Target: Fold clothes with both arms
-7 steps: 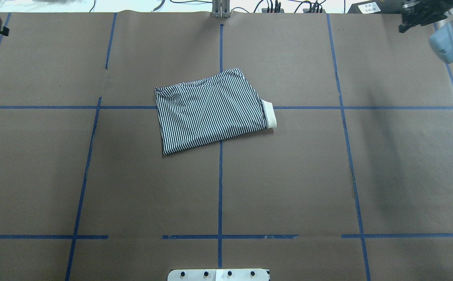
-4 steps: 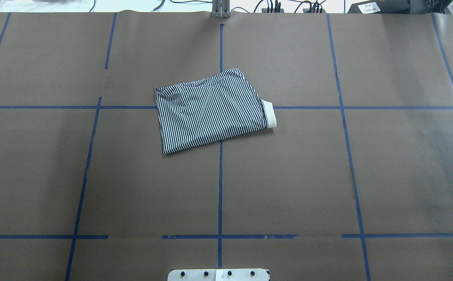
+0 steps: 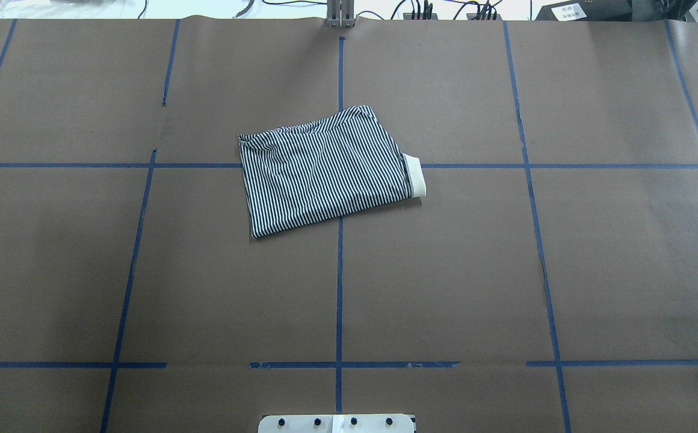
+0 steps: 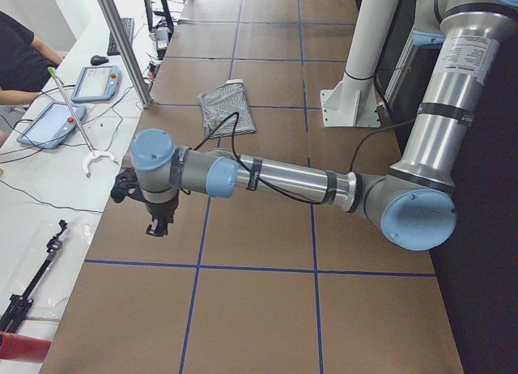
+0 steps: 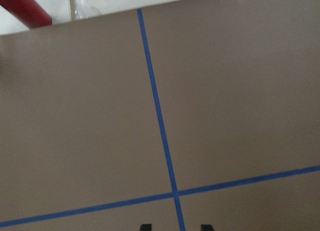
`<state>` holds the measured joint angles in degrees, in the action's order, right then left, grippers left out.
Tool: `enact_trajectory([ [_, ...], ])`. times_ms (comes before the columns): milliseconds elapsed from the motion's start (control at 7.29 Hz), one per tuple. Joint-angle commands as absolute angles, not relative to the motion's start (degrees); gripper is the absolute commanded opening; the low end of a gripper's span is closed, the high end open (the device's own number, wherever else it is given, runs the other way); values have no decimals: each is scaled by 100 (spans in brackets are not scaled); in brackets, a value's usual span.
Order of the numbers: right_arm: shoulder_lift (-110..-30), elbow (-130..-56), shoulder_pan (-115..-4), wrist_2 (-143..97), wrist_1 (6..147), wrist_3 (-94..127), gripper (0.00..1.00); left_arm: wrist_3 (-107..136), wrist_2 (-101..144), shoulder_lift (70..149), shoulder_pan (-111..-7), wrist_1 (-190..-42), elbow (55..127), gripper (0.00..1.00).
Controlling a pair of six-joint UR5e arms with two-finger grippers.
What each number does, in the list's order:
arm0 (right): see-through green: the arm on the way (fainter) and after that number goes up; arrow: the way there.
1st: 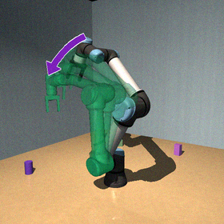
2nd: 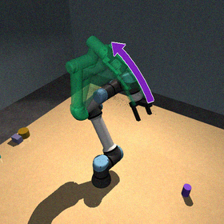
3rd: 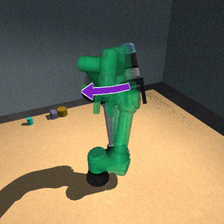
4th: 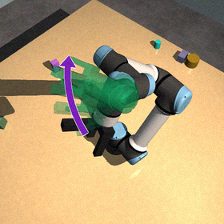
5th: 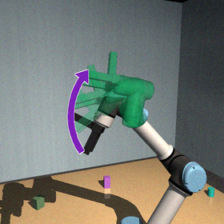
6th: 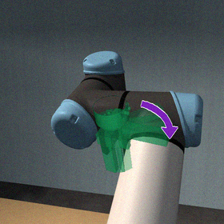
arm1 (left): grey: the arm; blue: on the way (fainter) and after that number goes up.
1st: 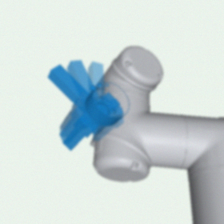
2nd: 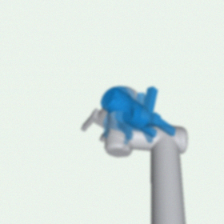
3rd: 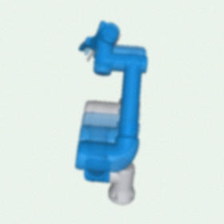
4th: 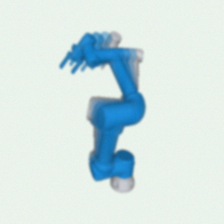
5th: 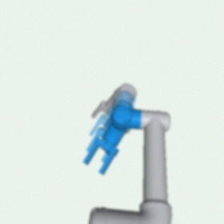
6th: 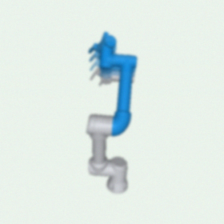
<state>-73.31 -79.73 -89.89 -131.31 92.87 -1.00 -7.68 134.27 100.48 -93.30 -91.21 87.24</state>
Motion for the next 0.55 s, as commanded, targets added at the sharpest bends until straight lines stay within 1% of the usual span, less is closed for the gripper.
enact_trajectory([
  [0,-7462,-8016,-8983,-13166,9360,-105,100,-967,13464,9537,-9334,-9577,8921,100],
  [137,-7488,-8033,-8982,-13192,9404,-97,100,-993,13517,9545,-9299,-9650,8582,100],
  [412,-7593,-8068,-8974,-13140,9361,-62,100,-1019,13456,9554,-9273,-9659,8490,100],
])
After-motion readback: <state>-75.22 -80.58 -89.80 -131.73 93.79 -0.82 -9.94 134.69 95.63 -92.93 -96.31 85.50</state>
